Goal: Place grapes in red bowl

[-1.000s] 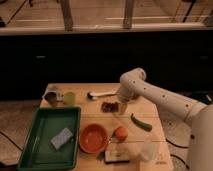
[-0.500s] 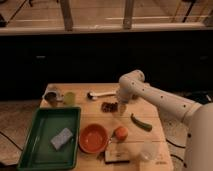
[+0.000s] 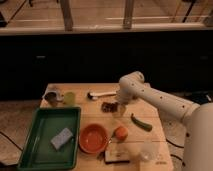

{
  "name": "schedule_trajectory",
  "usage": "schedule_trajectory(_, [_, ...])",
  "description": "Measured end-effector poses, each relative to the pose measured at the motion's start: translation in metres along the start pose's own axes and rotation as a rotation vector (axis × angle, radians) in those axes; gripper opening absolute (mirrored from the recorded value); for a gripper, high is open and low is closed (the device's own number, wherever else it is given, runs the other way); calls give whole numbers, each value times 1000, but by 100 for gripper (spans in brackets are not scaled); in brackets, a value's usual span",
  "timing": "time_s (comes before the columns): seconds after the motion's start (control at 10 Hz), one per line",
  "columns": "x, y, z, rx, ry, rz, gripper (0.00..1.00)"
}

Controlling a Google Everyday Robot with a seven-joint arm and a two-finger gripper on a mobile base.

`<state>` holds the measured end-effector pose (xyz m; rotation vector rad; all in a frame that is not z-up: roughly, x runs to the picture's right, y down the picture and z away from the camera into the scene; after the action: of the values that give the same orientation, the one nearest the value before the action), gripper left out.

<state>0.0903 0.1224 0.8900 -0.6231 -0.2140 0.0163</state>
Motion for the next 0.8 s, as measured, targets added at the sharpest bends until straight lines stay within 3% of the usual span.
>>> schedule_trajectory(0.2, [0, 1, 2, -7, -1, 2, 68])
schedule_trajectory(0.5, [2, 2, 6, -16, -6, 4, 68])
schedule_trajectory(0.8, [7, 3, 13, -22, -12, 9, 57])
